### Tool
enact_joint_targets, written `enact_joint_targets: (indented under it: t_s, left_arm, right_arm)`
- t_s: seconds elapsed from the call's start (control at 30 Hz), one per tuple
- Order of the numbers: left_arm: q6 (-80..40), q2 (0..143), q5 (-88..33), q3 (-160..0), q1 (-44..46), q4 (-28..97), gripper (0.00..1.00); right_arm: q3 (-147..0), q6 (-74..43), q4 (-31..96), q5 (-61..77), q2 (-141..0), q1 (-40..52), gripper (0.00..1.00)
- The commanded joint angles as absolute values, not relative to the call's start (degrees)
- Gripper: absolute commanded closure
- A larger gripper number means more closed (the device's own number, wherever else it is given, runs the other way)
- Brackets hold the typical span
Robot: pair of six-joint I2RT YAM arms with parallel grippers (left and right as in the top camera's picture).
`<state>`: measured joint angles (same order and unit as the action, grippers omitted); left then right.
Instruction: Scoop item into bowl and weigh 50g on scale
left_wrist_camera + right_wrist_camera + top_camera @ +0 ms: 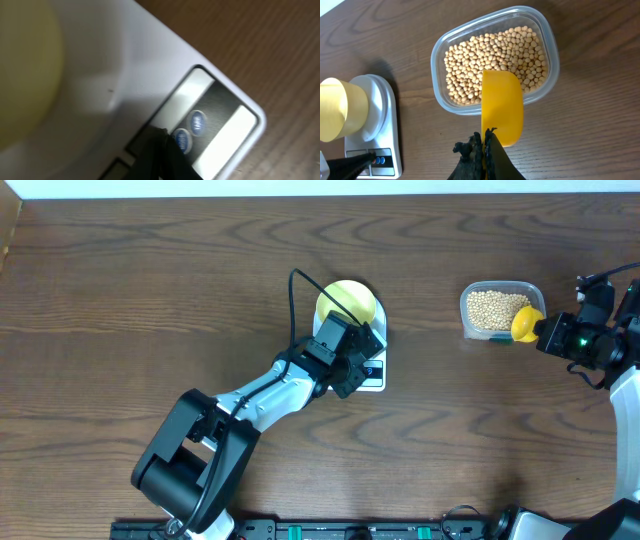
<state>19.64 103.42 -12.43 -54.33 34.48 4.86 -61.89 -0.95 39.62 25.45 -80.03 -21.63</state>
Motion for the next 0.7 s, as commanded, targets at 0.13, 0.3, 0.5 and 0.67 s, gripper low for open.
enact_joint_targets:
  t_s: [0.13,0.3,0.5,0.67]
  left_arm:
    - [20.8,107.5,-5.3,-51.2,32.8,6.8,0.92]
    - [20.8,107.5,-6.4,-51.2,32.9,6.8,0.92]
    - [20.8,107.5,-12.0,-51.2,32.9,6.9,0.92]
    - [20.8,107.5,-13.1,-51.2,32.9,7.6,0.93]
  right_arm:
    - [-62.5,-0.3,39.7,25.2,-80.3,-21.3,0.99]
    - [-62.5,-0.3,39.7,25.2,-80.3,-21.3,0.99]
    - [-62.5,-0.3,39.7,25.2,-80.3,-21.3,0.99]
    - [-62.5,-0.3,39.9,25.2,-80.3,-21.3,0.99]
